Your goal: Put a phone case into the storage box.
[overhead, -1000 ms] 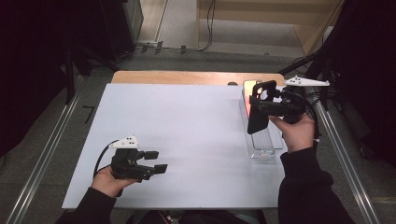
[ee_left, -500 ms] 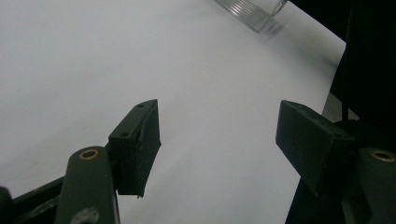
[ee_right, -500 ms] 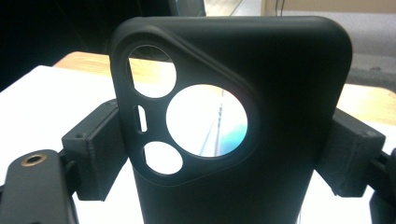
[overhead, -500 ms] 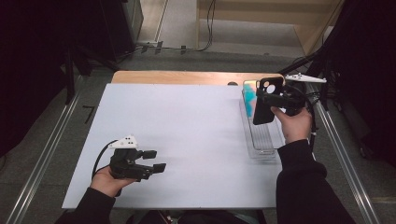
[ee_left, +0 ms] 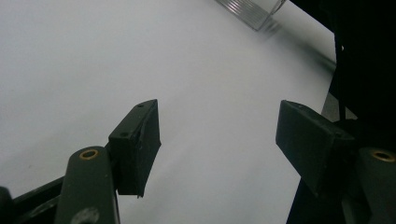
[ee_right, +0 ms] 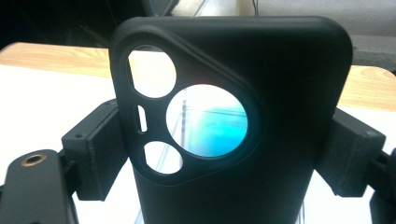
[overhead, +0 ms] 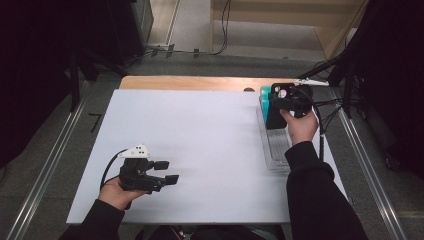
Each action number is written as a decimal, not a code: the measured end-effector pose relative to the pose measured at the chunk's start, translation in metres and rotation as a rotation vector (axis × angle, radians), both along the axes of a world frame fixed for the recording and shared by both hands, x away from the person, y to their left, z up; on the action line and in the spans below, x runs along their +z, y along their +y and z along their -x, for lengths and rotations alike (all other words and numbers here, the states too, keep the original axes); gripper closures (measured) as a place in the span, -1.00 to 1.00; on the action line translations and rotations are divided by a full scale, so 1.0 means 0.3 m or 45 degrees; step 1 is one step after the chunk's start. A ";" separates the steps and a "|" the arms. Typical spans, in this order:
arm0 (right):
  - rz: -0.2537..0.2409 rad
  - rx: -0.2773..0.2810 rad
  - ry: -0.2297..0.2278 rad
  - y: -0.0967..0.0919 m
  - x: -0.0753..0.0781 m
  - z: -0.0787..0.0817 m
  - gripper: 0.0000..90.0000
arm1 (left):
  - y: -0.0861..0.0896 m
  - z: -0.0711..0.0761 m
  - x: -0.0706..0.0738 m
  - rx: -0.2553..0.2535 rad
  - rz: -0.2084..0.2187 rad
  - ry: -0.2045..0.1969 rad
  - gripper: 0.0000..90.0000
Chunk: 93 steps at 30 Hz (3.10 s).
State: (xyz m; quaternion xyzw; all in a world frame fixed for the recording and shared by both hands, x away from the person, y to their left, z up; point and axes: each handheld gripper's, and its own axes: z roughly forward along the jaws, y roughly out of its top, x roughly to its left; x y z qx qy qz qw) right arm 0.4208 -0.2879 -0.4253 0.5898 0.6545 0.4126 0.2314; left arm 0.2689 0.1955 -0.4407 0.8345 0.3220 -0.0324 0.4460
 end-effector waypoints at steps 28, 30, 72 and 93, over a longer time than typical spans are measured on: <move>0.070 -0.057 0.081 0.043 -0.075 -0.185 -0.74 | -0.015 -0.008 0.002 -0.012 -0.003 -0.005 -0.31; 0.074 -0.063 0.089 0.042 -0.080 -0.189 -0.75 | -0.016 -0.009 0.006 -0.013 0.006 -0.009 -0.31; -0.126 0.353 0.164 0.136 0.070 0.101 -0.70 | -0.025 -0.046 0.003 -0.018 -0.002 0.017 -0.31; -0.083 0.686 0.154 0.197 0.028 0.327 -0.41 | 0.000 -0.050 0.006 -0.010 0.009 0.011 -0.31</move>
